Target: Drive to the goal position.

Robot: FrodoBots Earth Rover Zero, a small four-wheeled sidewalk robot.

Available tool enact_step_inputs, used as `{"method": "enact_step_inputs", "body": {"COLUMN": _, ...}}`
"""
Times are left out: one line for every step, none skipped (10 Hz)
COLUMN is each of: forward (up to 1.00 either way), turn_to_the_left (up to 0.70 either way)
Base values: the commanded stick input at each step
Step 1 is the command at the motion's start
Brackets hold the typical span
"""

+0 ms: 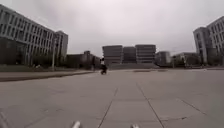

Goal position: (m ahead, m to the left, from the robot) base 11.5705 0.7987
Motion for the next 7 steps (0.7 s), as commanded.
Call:
{"method": "enact_step_inputs", "body": {"forward": 0.70, "turn_to_the_left": 0.00}}
{"method": "enact_step_inputs", "body": {"forward": 0.70, "turn_to_the_left": 0.00}}
{"method": "enact_step_inputs", "body": {"forward": 0.70, "turn_to_the_left": 0.00}}
{"method": "enact_step_inputs", "body": {"forward": 0.70, "turn_to_the_left": 0.00}}
{"method": "enact_step_inputs", "body": {"forward": 0.70, "turn_to_the_left": 0.00}}
{"method": "enact_step_inputs", "body": {"forward": 0.70, "turn_to_the_left": 0.00}}
{"method": "enact_step_inputs", "body": {"forward": 0.70, "turn_to_the_left": 0.00}}
